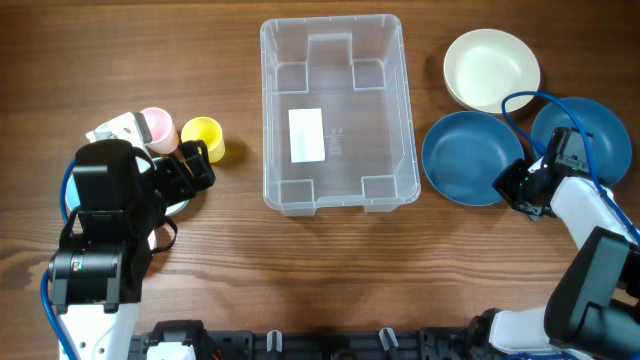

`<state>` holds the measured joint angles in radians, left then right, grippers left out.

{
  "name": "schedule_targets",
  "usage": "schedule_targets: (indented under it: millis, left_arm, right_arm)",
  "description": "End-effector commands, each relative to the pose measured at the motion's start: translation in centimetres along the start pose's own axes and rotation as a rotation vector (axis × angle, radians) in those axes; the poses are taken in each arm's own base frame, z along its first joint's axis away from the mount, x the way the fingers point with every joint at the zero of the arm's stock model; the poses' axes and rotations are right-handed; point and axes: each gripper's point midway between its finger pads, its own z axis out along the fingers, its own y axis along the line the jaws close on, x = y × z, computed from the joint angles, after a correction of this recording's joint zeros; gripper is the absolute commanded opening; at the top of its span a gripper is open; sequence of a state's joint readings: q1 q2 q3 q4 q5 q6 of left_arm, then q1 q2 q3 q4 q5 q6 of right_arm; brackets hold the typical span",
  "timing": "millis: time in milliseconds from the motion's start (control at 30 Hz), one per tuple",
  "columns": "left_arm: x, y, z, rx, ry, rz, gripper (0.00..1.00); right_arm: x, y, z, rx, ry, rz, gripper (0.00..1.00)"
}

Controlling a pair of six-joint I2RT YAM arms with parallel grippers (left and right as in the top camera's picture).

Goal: Pack container
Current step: 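Lift the teal bowl with the right gripper and lower it into the bin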

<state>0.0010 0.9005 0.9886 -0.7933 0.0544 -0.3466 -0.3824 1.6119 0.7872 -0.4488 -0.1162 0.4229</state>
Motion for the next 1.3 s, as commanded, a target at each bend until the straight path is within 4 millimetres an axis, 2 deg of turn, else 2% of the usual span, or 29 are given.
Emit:
schedule_targets:
  millis: [0,167,367,500,533,600,700,867,933,1033,1133,1200,1267]
  left_arm:
    - [-0.5,-0.6,-0.3,0.021,-0.009,0.002,1.00]
    - [-0.5,-0.6,-0.3,0.021,-0.009,0.002,1.00]
    - [-0.5,-0.6,-0.3,0.021,-0.009,0.002,1.00]
    - [-0.5,-0.6,-0.3,0.021,-0.009,0.002,1.00]
    - [-0.5,-0.6,-0.3,0.021,-0.009,0.002,1.00]
    - [-0.5,-0.6,-0.3,0.021,-0.009,0.002,1.00]
    - [-0.5,-0.6,-0.3,0.021,-0.009,0.002,1.00]
    - [-0.5,-0.6,-0.3,0.021,-0.009,0.002,1.00]
    - [-0.3,-0.5,-0.3,0.017,-0.002,0.001,1.00]
    - [-0.3,-0.5,-0.3,0.017,-0.002,0.001,1.00]
    - [-0.3,-0.5,-0.3,0.017,-0.002,0.001,1.00]
    - [-0.3,-0.5,-0.3,0.017,-0.001,0.001,1.00]
    - [-0.3,-0.5,-0.3,0.017,-0.001,0.001,1.00]
  right_arm:
    - [-0.4,0.4,-1.8,-0.018,-0.034,-0.037,0.04]
    - [-0.9,2.1,-5.9,-0.089,-0.079,-0.097,0.04]
    - [-0.9,3.1,-10.5,-0.133,-0.147,-0.119,0.04]
    - [-2.6,4.5,-15.8,-0.171,-0.245,-0.134,0.04]
    - [-3.4,5.1,-17.8,-0.184,-0.280,-0.143,0.04]
    - [-4.3,6.4,-20.4,-0.204,-0.324,-0.177,0.04]
    - [-4.7,10.1,-23.8,-0.268,-0.372,-0.285,0.04]
    - [-2.1,17.5,-26.7,-0.338,-0.344,-0.496,0.04]
    - [-0.6,21.3,-27.0,-0.356,-0.318,-0.608,0.04]
    - [0.7,25.2,-26.0,-0.351,-0.283,-0.700,0.04]
    - [2.3,30.1,-22.4,-0.346,-0.224,-0.799,0.04]
    - [2.1,32.0,-19.5,-0.318,-0.221,-0.815,0.04]
    - [1.8,33.6,-15.2,-0.286,-0.207,-0.825,0.04]
